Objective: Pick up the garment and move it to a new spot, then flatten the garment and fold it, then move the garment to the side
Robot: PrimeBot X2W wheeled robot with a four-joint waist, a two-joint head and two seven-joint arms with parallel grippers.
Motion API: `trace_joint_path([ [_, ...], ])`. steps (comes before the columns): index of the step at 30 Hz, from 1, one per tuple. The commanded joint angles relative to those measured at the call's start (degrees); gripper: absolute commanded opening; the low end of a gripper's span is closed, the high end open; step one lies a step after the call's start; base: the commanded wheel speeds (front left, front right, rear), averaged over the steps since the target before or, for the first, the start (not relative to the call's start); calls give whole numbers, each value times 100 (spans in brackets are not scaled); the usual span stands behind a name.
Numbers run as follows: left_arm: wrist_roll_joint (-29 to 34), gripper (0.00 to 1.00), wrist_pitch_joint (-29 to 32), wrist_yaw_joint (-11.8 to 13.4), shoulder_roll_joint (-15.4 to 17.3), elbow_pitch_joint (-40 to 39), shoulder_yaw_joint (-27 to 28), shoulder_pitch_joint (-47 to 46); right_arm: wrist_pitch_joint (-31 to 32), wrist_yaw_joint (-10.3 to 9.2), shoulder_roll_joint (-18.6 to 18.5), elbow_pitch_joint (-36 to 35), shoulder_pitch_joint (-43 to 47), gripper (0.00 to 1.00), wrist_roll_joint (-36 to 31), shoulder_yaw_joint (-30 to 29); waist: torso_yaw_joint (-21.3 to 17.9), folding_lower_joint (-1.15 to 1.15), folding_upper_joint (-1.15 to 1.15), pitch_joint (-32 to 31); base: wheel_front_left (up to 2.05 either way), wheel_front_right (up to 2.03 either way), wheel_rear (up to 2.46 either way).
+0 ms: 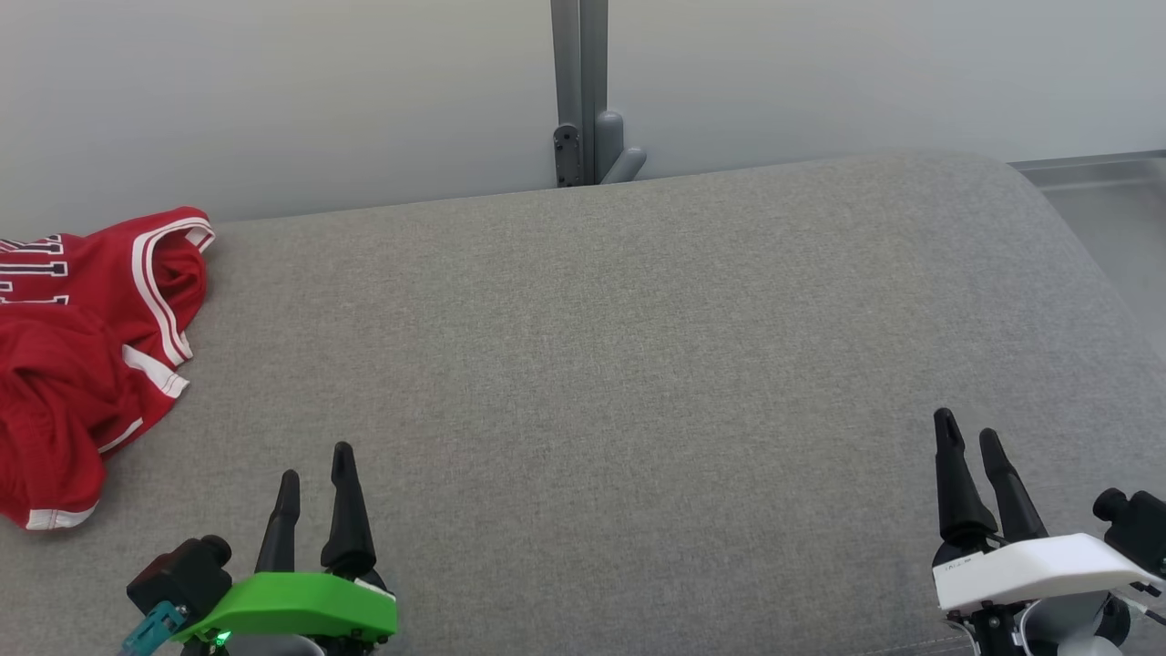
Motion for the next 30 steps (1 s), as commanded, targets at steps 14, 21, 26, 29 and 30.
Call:
trace_joint_path([
  [14,1022,100,-207,213,33,45,120,178,-317,2,-47,12,-33,100,-1186,370,96,0,0,-34,0,0,0],
  [21,1376,100,-290,278,36,136,93,195,-428,2,-48,97,-71,100,-1611,509,134,0,0,-50,0,0,0],
  [26,1668,100,-335,290,38,206,75,224,-507,2,-50,176,-95,100,-1898,612,152,0,0,-60,0,0,0],
  [29,1816,100,-364,253,38,253,96,233,-553,3,-50,210,-99,100,-2056,663,161,0,0,-65,0,0,0],
  [30,1872,100,-375,250,39,263,105,240,-565,3,-51,220,-100,100,-2105,676,164,0,0,-67,0,0,0],
])
